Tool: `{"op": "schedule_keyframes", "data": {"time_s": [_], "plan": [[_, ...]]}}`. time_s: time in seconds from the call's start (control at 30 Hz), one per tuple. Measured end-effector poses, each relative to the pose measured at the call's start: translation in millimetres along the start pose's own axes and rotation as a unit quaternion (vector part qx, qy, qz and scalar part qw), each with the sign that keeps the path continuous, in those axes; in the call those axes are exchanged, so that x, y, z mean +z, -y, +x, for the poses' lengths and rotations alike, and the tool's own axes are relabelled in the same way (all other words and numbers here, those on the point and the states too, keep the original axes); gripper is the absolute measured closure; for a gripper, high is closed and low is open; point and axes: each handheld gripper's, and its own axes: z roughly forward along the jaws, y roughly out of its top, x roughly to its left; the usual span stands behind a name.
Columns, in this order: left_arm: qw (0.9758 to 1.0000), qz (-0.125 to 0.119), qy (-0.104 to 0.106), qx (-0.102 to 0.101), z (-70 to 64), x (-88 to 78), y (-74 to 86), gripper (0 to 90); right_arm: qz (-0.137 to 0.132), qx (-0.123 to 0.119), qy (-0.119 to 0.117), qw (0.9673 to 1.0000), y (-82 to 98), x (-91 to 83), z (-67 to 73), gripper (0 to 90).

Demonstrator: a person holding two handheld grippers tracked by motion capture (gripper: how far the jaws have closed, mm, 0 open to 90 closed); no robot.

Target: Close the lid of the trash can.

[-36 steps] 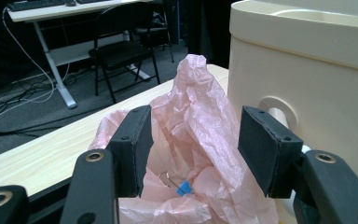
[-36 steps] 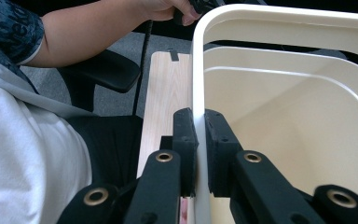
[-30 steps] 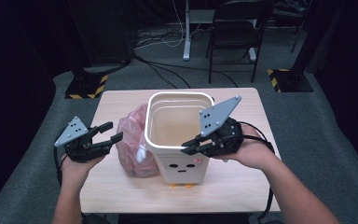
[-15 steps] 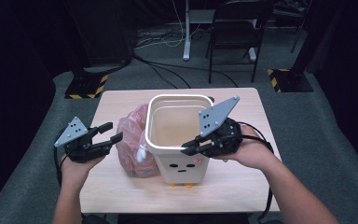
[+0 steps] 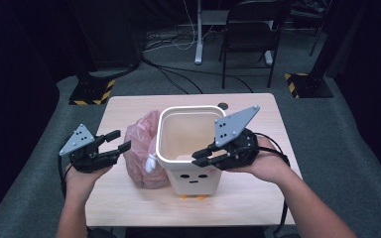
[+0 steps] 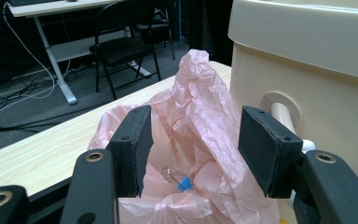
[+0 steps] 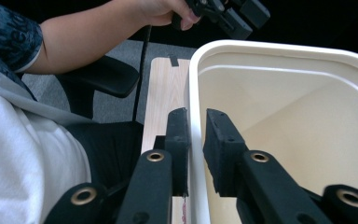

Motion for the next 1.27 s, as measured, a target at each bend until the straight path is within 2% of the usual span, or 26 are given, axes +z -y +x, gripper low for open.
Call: {"op": "schedule_keyframes", "data": {"time_s": [0.2,0.37,0.5,0.77,1.13,1.27], "plan": [[1.0,0.001,-0.001,-0.004,1.8,0.2,1.2,44.4,-0.025,0.011,0.023,0.9994,6.0,-12.3,0.1,70.2],[1.0,0.002,-0.002,-0.008,3.8,1.0,2.3,44.3,-0.064,0.035,0.048,0.9962,19.7,-32.6,-2.0,67.7],[1.0,0.002,-0.001,-0.008,4.2,2.5,2.7,44.3,-0.071,0.052,0.073,0.9934,33.1,-46.4,-4.3,65.6],[0.9999,0.007,0.0,-0.011,6.1,6.3,4.7,44.2,-0.101,0.092,0.118,0.9836,59.1,-69.7,-9.3,62.2],[0.9998,0.009,-0.006,-0.017,9.5,7.7,7.4,43.7,-0.104,0.126,0.154,0.9745,86.4,-73.2,-11.3,55.5],[0.9996,0.008,-0.013,-0.023,12.1,9.5,9.5,41.6,-0.104,0.139,0.186,0.9671,98.7,-72.4,-9.9,49.1]]}}
